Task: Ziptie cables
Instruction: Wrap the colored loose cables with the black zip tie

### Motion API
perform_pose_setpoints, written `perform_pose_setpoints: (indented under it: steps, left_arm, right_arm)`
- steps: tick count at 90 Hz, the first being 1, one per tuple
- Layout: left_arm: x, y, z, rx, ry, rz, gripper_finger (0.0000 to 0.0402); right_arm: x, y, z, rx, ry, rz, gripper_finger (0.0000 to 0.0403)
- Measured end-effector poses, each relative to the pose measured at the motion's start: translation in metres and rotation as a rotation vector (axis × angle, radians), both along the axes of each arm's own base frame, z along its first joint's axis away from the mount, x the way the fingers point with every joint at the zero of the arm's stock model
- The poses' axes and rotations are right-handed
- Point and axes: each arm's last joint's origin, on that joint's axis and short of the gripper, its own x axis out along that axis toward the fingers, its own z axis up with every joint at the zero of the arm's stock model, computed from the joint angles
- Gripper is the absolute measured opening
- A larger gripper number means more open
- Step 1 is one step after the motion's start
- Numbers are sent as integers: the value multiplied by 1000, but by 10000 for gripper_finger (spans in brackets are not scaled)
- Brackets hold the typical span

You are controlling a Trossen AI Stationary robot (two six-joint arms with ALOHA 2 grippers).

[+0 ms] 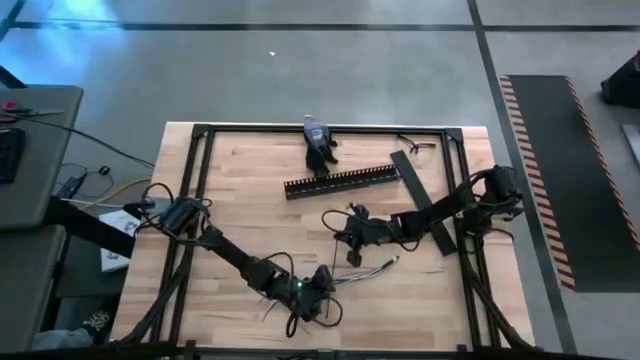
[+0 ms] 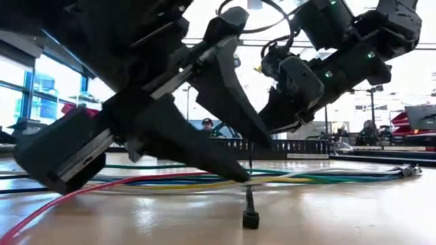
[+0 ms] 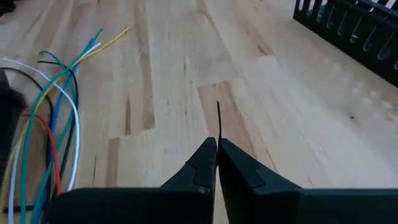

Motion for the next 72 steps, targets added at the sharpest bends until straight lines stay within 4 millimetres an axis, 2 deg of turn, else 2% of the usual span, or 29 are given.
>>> perform_pose_setpoints:
  steps: [13, 31, 56, 72]
  left_arm:
    - [-5, -8, 4, 25, 4, -88, 141]
    - [-7, -17, -3, -2, 43, -232, 141]
    - [2, -11, -5, 17, 49, -265, 141]
    - [12, -7, -1, -24, 134, -295, 141]
  right_arm:
    - [0, 0, 0, -3, 0, 2, 0]
    - [0, 1, 0, -5, -2, 6, 0]
    - [-2, 11, 1, -18, -7, 23, 0]
    - [-3, 15, 1, -31, -12, 17, 0]
